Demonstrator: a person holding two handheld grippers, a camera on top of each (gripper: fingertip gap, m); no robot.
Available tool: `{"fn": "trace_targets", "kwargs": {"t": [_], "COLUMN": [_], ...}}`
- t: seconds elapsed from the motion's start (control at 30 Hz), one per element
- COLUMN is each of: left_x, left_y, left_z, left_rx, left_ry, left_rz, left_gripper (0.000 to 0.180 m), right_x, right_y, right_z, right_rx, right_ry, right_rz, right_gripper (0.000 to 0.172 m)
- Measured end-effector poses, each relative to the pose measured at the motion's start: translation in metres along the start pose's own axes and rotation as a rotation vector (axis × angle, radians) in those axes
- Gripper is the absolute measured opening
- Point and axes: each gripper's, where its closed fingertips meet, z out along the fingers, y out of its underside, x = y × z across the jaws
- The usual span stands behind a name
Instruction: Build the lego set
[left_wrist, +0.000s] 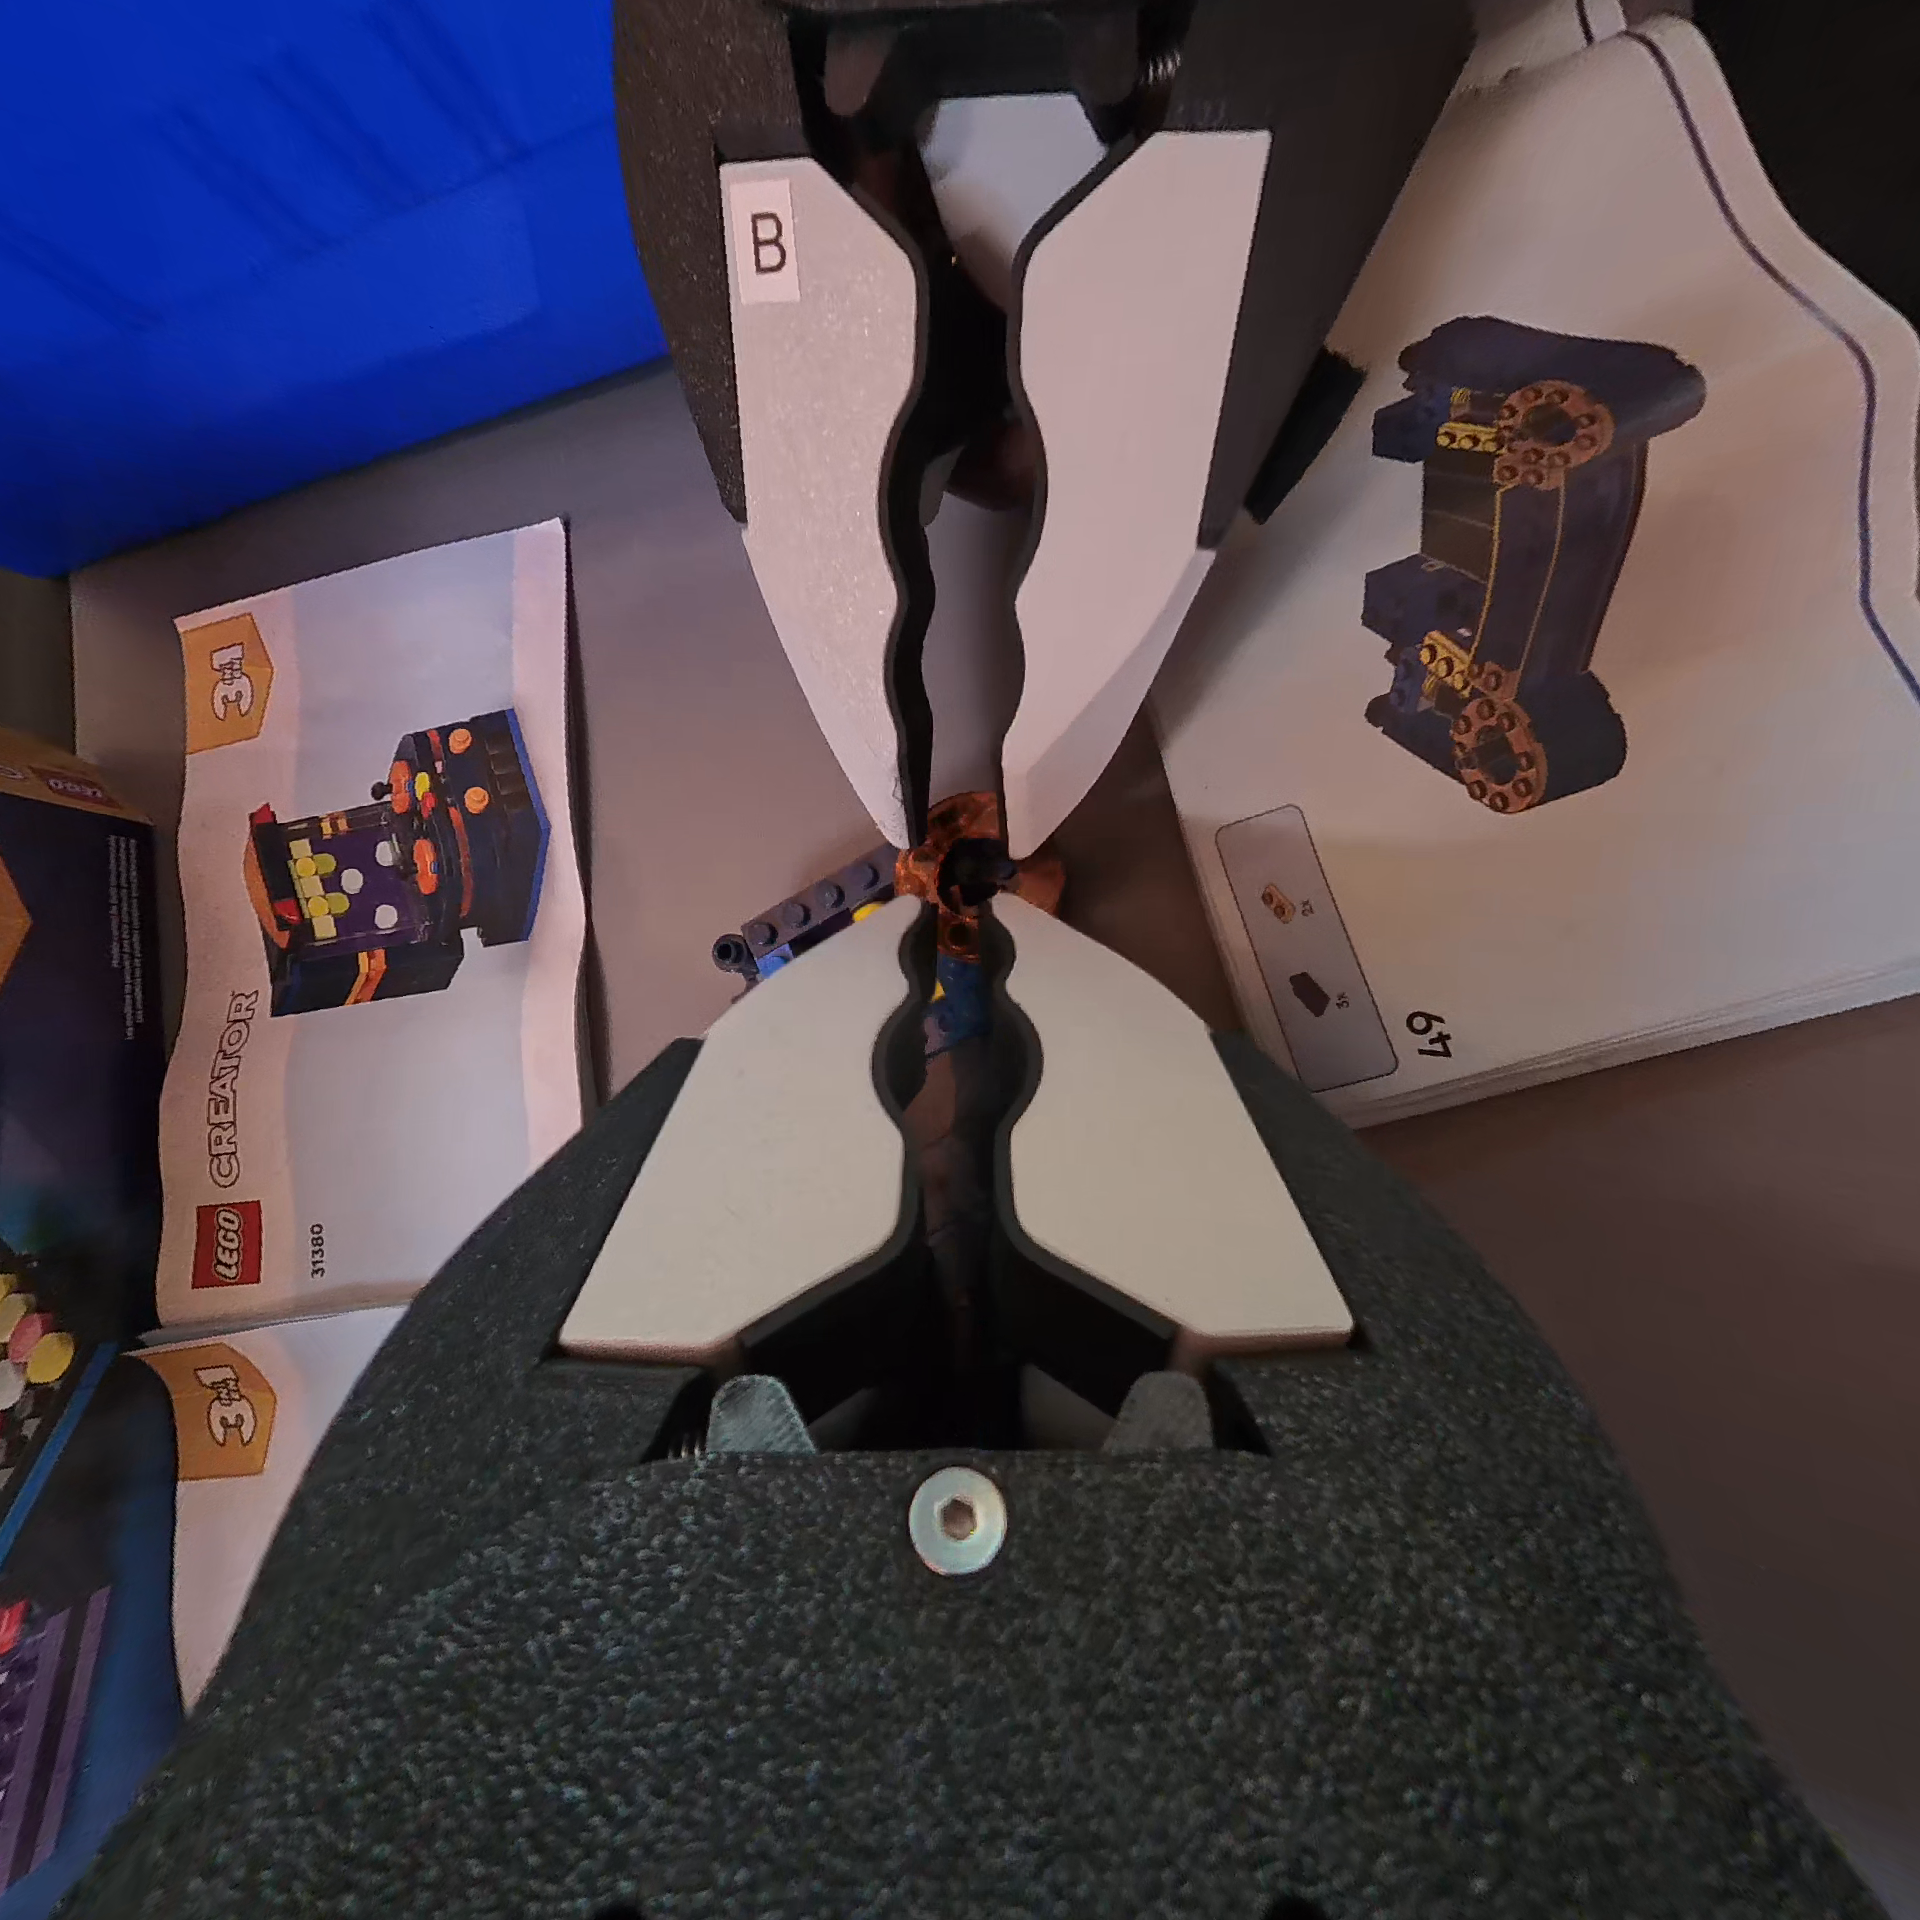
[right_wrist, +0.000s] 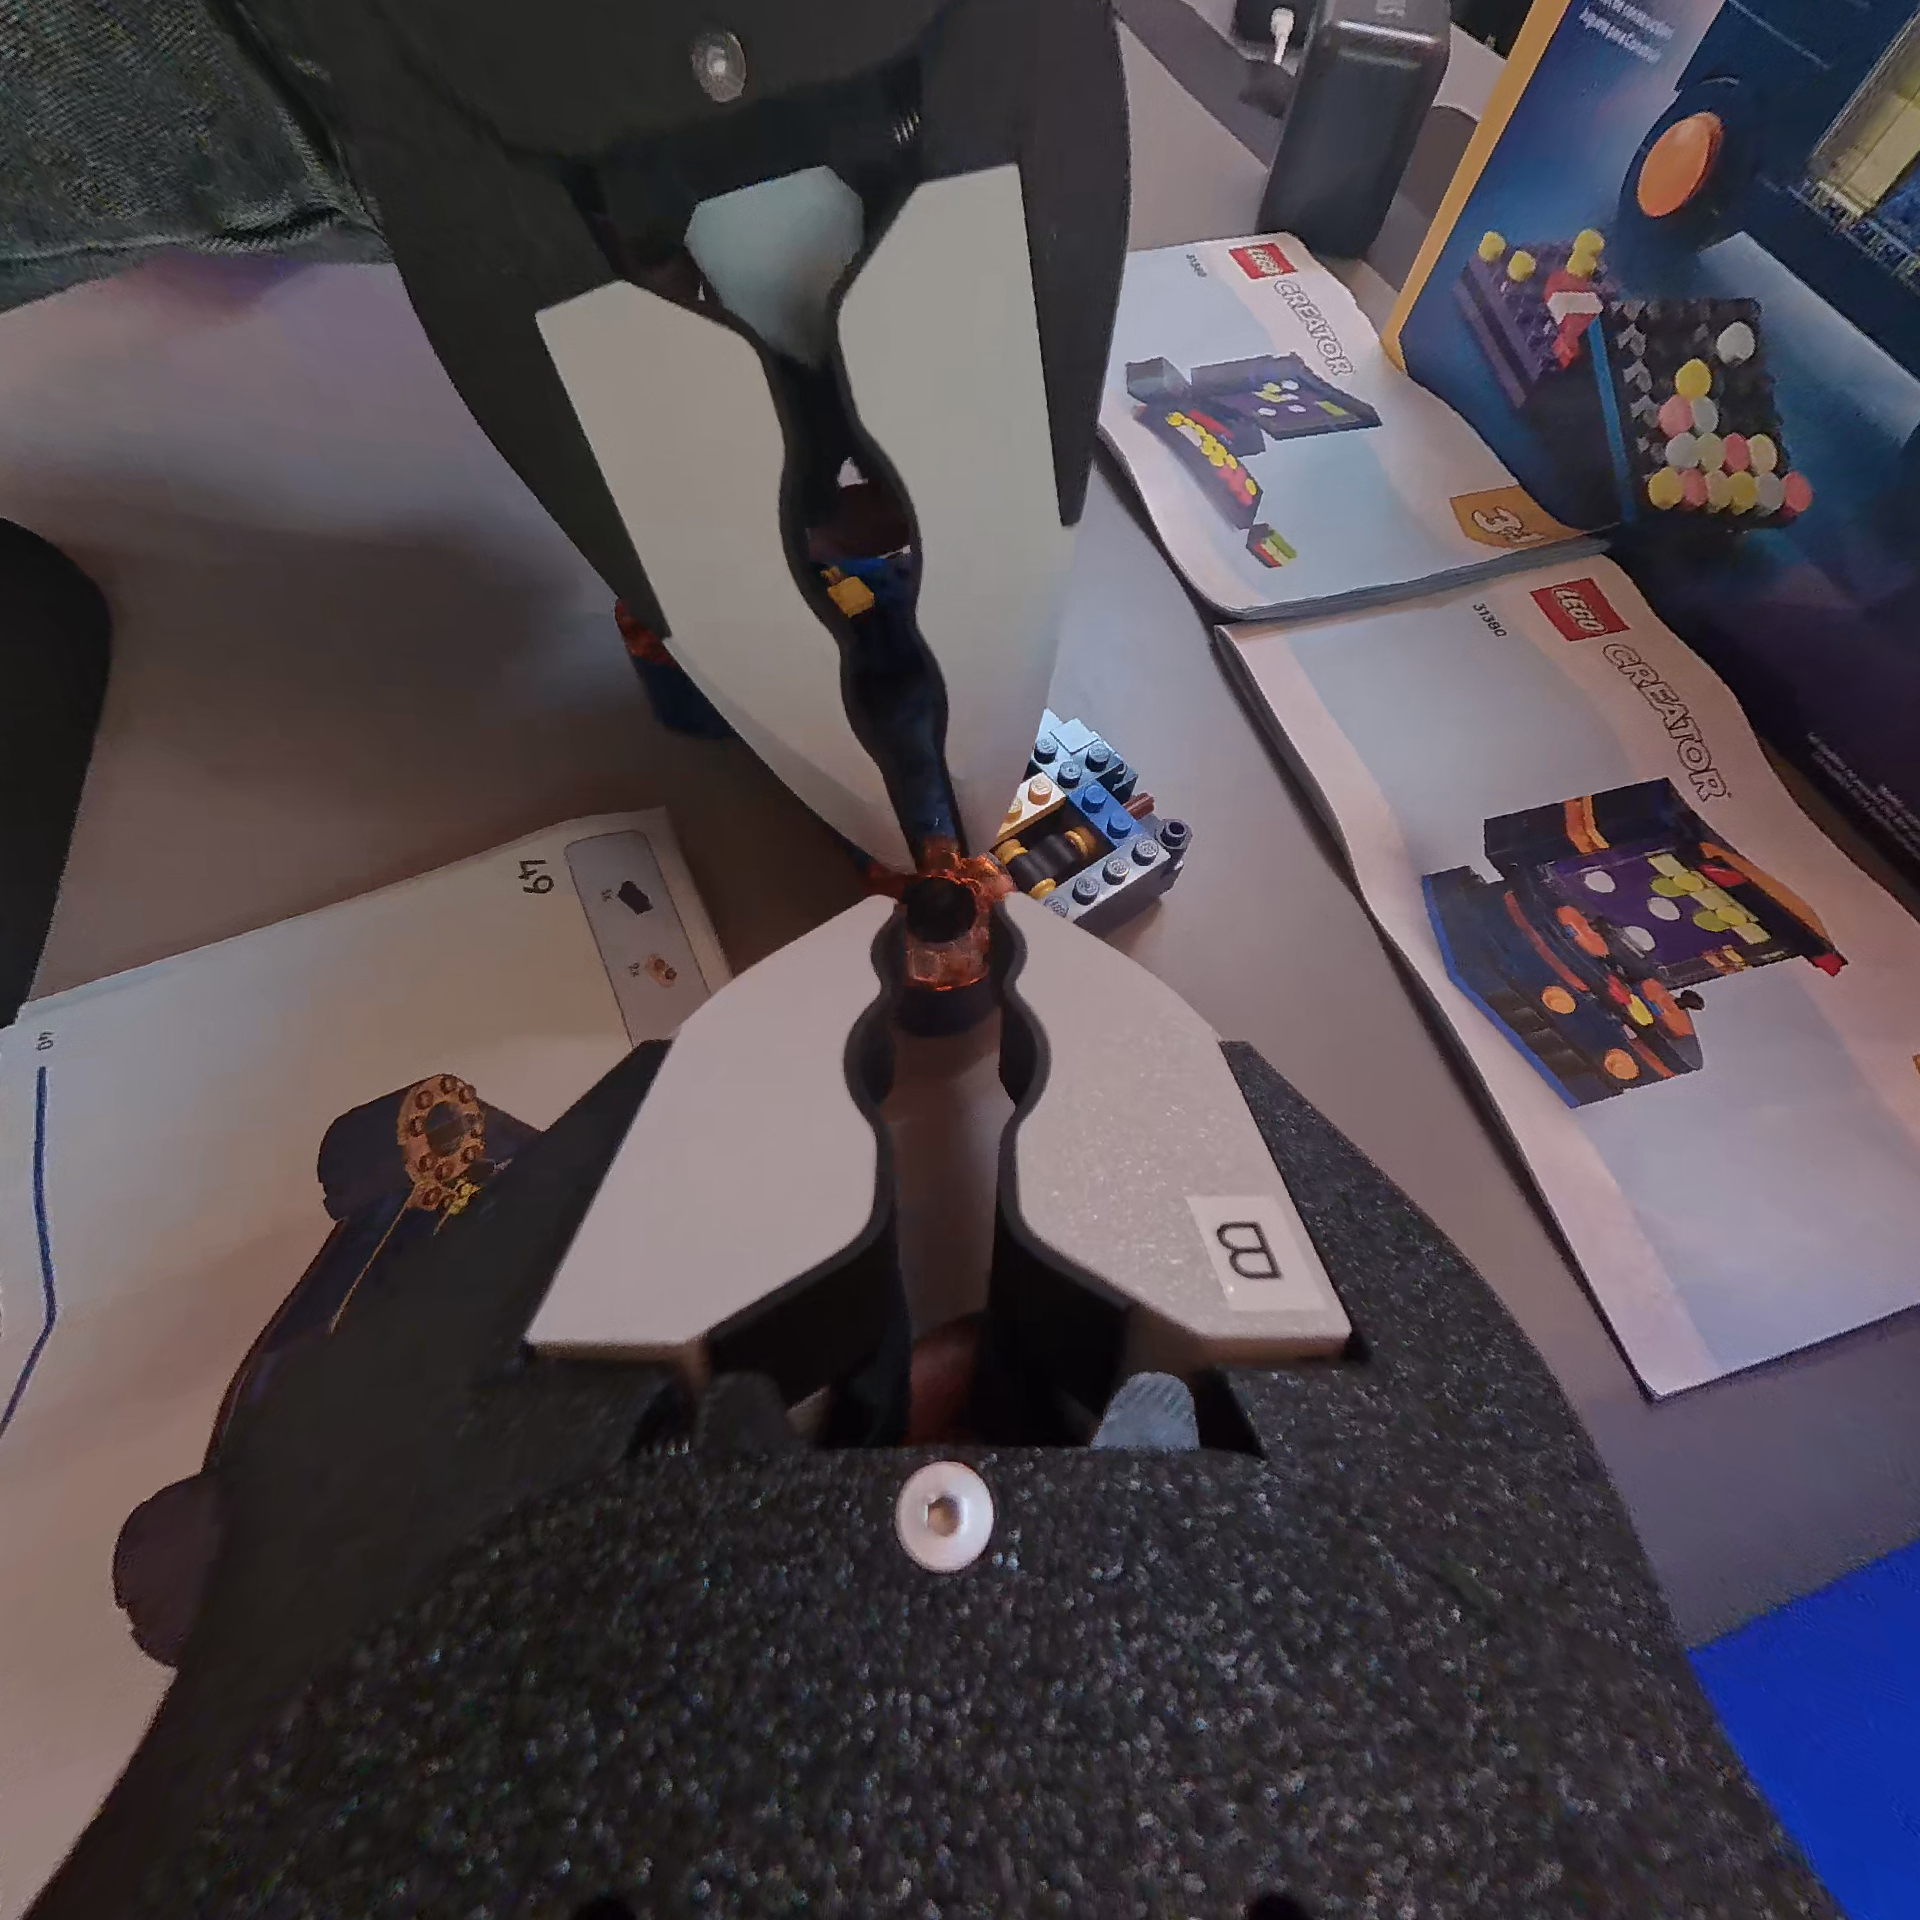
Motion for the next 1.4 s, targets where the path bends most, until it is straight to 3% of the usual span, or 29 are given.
{"fn": "trace_targets", "kwargs": {"t": [0.53,0.77,0.9,1.03,1.23,1.4], "left_x": [0.004,0.004,0.004,0.004,0.004,0.004], "left_y": [0.001,0.002,0.002,0.002,0.002,0.002], "left_z": [0.002,0.002,0.002,0.002,0.002,0.002], "left_rx": [0.059,0.049,0.059,0.032,0.03,0.048], "left_ry": [-0.067,-0.089,-0.1,-0.112,-0.089,-0.09], "left_rz": [-0.04,0.022,0.024,0.049,0.027,0.027], "left_gripper": [0.0,0.0,0.0,0.0,0.0,0.0], "right_x": [0.001,0.002,-0.001,0.001,0.0,-0.001], "right_y": [0.003,0.003,0.002,0.002,0.001,0.005], "right_z": [0.002,0.003,0.004,-0.005,-0.009,-0.005], "right_rx": [-0.017,-0.021,-0.019,0.002,0.038,0.01], "right_ry": [0.064,0.107,0.113,0.076,0.051,0.057], "right_rz": [-0.064,-0.106,-0.14,-0.076,-0.082,-0.104], "right_gripper": [0.013,0.013,0.005,0.015,0.001,0.0]}}
